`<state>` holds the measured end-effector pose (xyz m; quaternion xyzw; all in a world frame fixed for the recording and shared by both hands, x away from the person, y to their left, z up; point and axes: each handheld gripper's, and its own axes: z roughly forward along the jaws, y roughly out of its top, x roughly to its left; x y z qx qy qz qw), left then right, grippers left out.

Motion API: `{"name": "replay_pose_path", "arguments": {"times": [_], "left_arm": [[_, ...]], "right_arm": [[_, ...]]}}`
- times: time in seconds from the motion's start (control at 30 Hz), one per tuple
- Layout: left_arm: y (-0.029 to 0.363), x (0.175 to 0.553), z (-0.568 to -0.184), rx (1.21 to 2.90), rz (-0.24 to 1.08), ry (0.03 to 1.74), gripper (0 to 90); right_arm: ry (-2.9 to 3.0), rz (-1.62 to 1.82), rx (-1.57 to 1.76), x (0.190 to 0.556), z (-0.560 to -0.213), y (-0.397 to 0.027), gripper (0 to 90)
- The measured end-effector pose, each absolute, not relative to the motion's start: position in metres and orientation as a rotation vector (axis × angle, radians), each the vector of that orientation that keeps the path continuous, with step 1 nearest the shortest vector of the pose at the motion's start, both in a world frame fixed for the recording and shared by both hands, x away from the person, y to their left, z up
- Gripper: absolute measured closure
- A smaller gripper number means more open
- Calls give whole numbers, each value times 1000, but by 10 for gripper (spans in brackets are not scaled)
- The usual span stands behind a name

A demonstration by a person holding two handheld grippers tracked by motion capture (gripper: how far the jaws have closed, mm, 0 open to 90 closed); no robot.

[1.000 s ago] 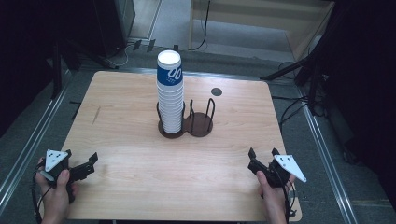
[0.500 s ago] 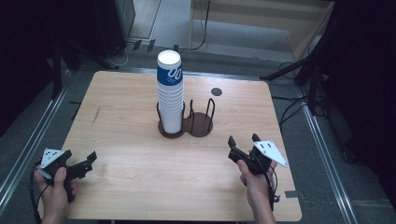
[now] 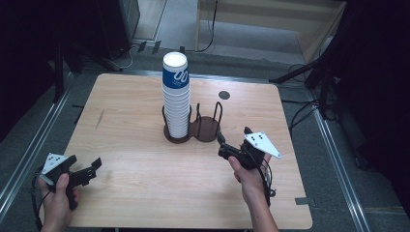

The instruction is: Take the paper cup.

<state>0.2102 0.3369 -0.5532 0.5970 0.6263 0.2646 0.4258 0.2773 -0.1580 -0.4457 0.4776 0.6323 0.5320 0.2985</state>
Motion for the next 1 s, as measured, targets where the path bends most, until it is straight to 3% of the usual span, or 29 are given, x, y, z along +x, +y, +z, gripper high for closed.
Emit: {"name": "replay_pose_path", "arguments": {"times": [1.0], "left_arm": [[335, 211, -553, 1522, 666, 1557, 54]], "right_arm": [[1759, 1466, 1156, 296, -413, -89, 62]]}}
